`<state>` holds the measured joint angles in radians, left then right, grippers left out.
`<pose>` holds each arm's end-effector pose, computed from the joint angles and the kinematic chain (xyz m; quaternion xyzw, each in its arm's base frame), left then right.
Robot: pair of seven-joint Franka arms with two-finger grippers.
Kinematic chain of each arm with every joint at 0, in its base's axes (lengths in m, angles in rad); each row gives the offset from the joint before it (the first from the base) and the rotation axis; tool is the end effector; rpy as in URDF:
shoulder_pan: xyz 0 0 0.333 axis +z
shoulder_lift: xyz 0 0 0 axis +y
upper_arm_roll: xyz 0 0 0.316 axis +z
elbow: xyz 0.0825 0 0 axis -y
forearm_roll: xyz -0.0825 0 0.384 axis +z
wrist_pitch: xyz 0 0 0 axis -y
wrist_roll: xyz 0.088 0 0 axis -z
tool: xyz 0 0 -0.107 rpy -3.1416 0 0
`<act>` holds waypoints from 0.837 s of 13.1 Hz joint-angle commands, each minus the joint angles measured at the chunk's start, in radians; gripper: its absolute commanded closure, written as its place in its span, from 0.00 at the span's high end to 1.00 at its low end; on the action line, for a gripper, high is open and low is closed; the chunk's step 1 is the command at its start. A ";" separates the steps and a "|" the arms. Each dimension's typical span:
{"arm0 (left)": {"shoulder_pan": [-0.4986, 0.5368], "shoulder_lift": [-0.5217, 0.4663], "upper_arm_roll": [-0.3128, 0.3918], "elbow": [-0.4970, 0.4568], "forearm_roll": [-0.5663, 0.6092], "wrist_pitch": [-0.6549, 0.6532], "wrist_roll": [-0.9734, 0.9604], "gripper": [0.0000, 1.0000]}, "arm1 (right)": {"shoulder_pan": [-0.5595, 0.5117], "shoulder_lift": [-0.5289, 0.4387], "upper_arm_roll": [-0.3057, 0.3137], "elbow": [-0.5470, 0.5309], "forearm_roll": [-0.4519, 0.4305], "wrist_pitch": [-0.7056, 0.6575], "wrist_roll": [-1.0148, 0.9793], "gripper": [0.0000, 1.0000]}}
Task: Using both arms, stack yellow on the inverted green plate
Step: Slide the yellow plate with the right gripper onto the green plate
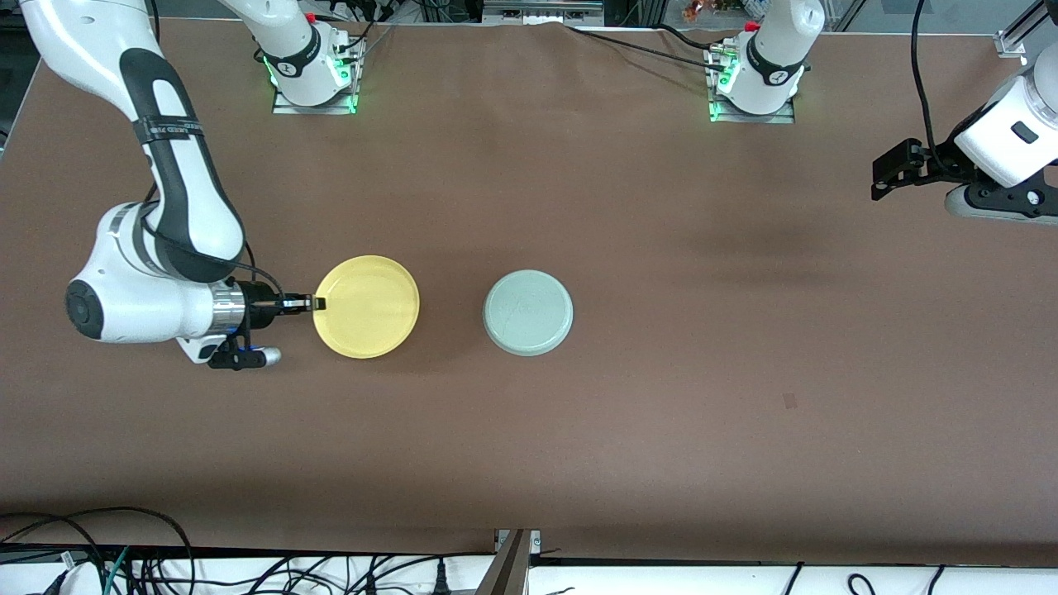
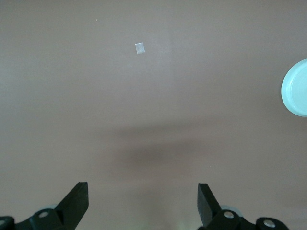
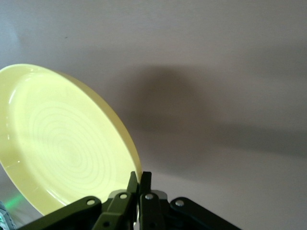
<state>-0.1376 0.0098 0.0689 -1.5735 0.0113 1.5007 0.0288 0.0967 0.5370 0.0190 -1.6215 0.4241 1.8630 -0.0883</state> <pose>0.5482 -0.0366 0.6120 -0.9980 0.0485 0.0411 0.0068 0.6469 0.1057 0.2961 -0.9701 -0.0086 0.1467 0.1933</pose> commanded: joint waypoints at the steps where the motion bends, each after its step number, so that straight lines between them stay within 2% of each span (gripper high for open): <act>1: -0.004 0.009 0.002 0.017 -0.001 -0.001 0.011 1.00 | 0.059 0.037 -0.001 0.015 0.022 0.051 0.012 0.00; 4: -0.004 0.007 0.002 0.017 -0.001 -0.001 0.011 1.00 | 0.133 0.087 -0.001 0.020 0.019 0.137 0.013 0.00; 8: -0.004 0.009 0.002 0.017 -0.001 -0.001 0.011 1.00 | 0.167 0.116 0.015 0.023 0.022 0.142 0.013 0.00; 11: -0.004 0.013 0.002 0.017 -0.001 -0.001 0.011 1.00 | 0.167 0.147 0.087 0.095 0.024 0.163 0.016 0.00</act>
<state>-0.1376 0.0119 0.0689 -1.5735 0.0113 1.5008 0.0288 0.2672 0.6506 0.0593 -1.5902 0.4287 2.0191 -0.0781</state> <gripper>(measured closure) 0.000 0.974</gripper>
